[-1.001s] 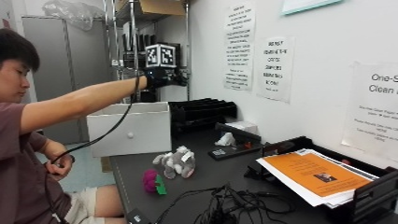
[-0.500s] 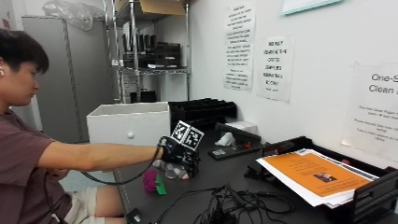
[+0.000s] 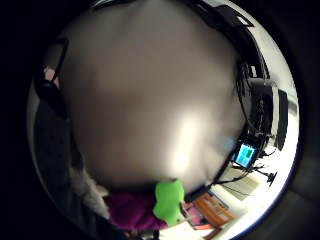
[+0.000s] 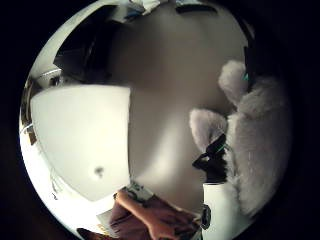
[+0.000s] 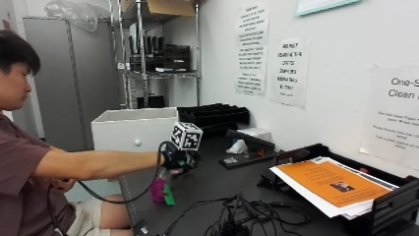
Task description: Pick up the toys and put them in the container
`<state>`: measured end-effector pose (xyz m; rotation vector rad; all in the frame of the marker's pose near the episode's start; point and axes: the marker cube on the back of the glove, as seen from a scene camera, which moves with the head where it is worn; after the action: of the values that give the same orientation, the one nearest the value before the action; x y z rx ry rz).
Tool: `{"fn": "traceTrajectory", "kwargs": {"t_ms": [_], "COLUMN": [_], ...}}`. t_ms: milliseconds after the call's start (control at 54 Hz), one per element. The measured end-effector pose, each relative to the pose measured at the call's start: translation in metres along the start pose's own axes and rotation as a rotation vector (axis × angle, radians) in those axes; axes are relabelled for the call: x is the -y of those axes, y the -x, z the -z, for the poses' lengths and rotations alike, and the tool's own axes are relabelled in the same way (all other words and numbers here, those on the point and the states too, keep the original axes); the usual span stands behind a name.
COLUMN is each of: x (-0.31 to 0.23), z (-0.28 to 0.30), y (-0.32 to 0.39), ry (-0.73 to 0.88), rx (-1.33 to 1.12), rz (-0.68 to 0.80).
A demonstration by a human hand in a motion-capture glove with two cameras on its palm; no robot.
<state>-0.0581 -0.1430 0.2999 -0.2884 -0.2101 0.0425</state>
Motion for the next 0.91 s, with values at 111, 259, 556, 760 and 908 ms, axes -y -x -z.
{"fn": "traceTrajectory", "kwargs": {"t_ms": [111, 259, 556, 760, 908], "x": [-0.015, -0.043, -0.109, -0.141, -0.148], "z": [0.052, 0.139, 0.25, 0.252, 0.234], "y": [0.023, 0.068, 0.205, 0.318, 0.378], "ry": [-0.033, -0.131, -0.306, -0.311, -0.294], "rx": [-0.043, -0.06, -0.065, -0.12, -0.147], "rz": [0.039, 0.107, 0.351, 0.541, 0.631]}}
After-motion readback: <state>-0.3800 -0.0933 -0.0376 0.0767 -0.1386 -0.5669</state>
